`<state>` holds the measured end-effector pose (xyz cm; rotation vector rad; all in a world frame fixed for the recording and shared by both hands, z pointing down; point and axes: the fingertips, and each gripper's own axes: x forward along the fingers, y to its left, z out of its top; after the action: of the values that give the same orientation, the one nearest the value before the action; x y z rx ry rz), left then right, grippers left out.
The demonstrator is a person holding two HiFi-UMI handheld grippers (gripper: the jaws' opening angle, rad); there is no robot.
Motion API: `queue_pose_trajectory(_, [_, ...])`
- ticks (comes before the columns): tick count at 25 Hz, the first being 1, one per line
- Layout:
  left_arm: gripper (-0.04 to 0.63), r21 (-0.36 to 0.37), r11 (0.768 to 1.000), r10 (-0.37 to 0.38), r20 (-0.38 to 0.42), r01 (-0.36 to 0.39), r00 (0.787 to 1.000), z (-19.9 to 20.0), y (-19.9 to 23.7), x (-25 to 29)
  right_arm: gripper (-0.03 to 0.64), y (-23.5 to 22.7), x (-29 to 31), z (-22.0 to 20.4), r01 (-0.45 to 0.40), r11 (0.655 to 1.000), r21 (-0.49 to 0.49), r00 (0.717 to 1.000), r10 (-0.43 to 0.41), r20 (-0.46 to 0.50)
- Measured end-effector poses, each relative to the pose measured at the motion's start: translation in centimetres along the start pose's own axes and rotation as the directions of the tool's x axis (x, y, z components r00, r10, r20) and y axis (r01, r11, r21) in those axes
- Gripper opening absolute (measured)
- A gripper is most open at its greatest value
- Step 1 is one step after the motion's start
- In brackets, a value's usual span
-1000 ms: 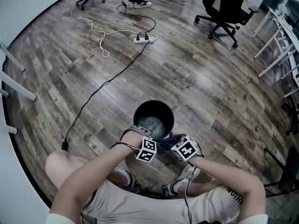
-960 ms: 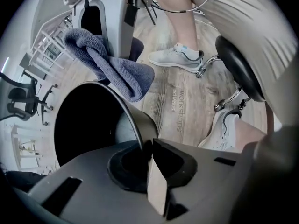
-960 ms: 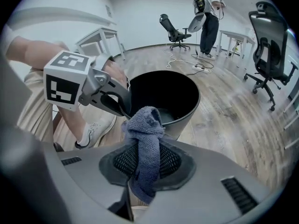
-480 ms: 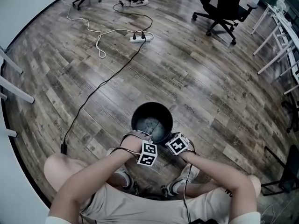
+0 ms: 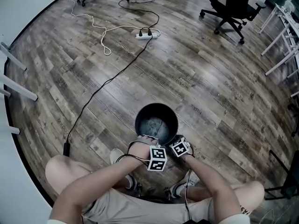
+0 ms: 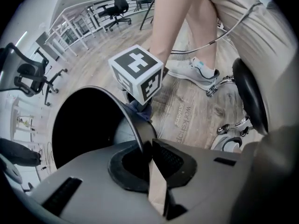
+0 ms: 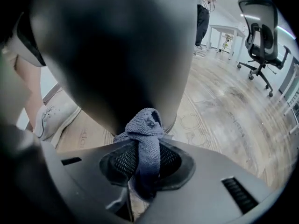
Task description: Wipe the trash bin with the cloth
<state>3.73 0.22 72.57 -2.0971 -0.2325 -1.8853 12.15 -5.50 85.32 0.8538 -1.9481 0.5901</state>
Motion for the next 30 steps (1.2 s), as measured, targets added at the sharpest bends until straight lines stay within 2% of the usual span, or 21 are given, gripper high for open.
queue_pose_trajectory(2, [0.037, -0.021, 1.000, -0.002, 0.007, 0.002, 1.000, 0.3, 0.0, 0.0, 0.083, 0.1, 1.2, -0.8, -0.006, 0.999, -0.040, 1.000, 0.007, 0.020])
queue_pose_trajectory(5, [0.038, -0.029, 1.000, 0.004, 0.017, -0.004, 1.000, 0.8, 0.1, 0.2, 0.083, 0.6, 2.7, -2.1, -0.030, 0.997, -0.064, 1.000, 0.029, -0.008])
queue_pose_trajectory(8, [0.040, -0.045, 0.999, -0.013, 0.061, 0.016, 0.998, 1.1, -0.1, 0.3, 0.083, 0.9, 2.3, -1.7, -0.003, 1.000, -0.013, 1.000, 0.002, -0.029])
queue_pose_trajectory(9, [0.067, -0.053, 0.998, -0.029, 0.080, 0.033, 0.996, 1.2, -0.3, 0.2, 0.083, 1.2, 1.6, -1.8, 0.000, 1.000, 0.015, 0.999, 0.001, -0.038])
queue_pose_trajectory(12, [0.098, -0.040, 0.998, -0.039, 0.115, 0.043, 0.993, 1.5, -0.4, -0.5, 0.083, 2.2, -0.7, -2.0, -0.033, 0.996, 0.087, 0.998, 0.038, -0.051])
queue_pose_trajectory(14, [0.106, -0.001, 0.999, -0.037, 0.134, 0.037, 0.990, 1.8, -0.1, -1.5, 0.083, 2.6, -2.8, -1.5, -0.059, 0.994, 0.087, 0.997, 0.064, -0.049])
queue_pose_trajectory(16, [0.119, 0.104, 0.994, -0.043, 0.126, 0.030, 0.991, 1.5, -0.3, -2.3, 0.083, 2.9, -5.5, -0.4, -0.081, 0.995, 0.064, 0.996, 0.084, -0.033])
queue_pose_trajectory(18, [0.133, 0.240, 0.971, -0.028, 0.087, 0.006, 0.996, 0.5, -0.5, -2.3, 0.083, 3.1, -8.4, 1.1, -0.085, 0.996, 0.037, 0.996, 0.086, -0.014])
queue_pose_trajectory(20, [0.138, 0.306, 0.952, -0.021, 0.042, 0.007, 0.999, -1.0, -0.7, -1.9, 0.083, 3.2, -10.8, 2.6, -0.082, 0.996, 0.034, 0.997, 0.082, 0.002])
queue_pose_trajectory(25, [0.138, 0.348, 0.937, -0.024, -0.045, 0.038, 0.999, -3.7, -1.1, -0.7, 0.083, 4.3, -15.5, 5.8, -0.100, 0.993, 0.062, 0.995, 0.098, 0.031])
queue_pose_trajectory(30, [0.133, 0.322, 0.947, -0.016, -0.029, 0.024, 0.999, -3.6, -1.9, 0.8, 0.083, 5.5, -16.3, 8.2, -0.110, 0.990, 0.090, 0.993, 0.105, 0.061])
